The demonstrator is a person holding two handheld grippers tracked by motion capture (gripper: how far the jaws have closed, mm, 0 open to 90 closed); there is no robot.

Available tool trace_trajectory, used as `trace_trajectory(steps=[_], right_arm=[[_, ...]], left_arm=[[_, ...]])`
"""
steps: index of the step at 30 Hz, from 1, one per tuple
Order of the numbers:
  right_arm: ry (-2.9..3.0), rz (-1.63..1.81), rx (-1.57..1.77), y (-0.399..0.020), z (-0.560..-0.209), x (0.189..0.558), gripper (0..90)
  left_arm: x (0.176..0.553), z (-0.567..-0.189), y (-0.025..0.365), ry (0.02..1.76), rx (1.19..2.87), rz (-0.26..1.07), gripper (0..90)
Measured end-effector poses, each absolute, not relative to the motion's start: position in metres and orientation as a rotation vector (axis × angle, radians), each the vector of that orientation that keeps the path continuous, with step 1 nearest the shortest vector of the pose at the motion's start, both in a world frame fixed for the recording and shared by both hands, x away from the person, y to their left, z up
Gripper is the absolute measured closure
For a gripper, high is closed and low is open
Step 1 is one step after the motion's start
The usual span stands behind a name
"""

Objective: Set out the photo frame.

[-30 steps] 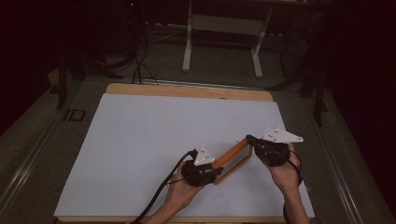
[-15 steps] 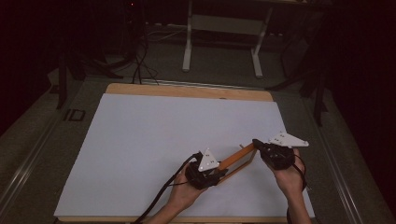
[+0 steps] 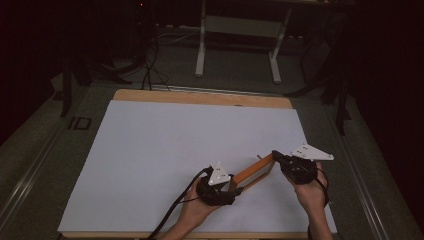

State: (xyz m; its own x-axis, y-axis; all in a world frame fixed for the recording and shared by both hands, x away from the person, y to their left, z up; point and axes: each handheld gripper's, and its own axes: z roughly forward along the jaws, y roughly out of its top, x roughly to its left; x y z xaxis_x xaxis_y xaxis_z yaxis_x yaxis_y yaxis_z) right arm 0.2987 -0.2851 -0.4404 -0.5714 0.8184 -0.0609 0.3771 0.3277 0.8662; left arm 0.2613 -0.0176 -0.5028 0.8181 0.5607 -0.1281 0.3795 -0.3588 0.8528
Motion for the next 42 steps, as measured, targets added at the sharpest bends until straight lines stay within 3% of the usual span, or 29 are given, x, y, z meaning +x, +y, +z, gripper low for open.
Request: trace_trajectory(steps=[14,21,35,42], right_arm=[[2.097,1.195,1.056,-0.287,-0.442,0.299,90.0],[2.096,1.196,1.056,-0.286,-0.442,0.3,90.0],[2.068,1.226,1.03,-0.292,-0.435,0.296,90.0],[2.068,1.217,0.998,-0.291,-0.43,0.293,90.0]], left_arm=[[0.264,-0.528,-0.029,0.712,2.056,0.245,63.7],[0.264,-0.531,-0.031,0.703,2.057,0.266,67.4],[0.267,-0.505,-0.02,0.65,2.076,0.278,68.8],[0.272,-0.471,0.003,0.597,2.015,0.2,68.9]])
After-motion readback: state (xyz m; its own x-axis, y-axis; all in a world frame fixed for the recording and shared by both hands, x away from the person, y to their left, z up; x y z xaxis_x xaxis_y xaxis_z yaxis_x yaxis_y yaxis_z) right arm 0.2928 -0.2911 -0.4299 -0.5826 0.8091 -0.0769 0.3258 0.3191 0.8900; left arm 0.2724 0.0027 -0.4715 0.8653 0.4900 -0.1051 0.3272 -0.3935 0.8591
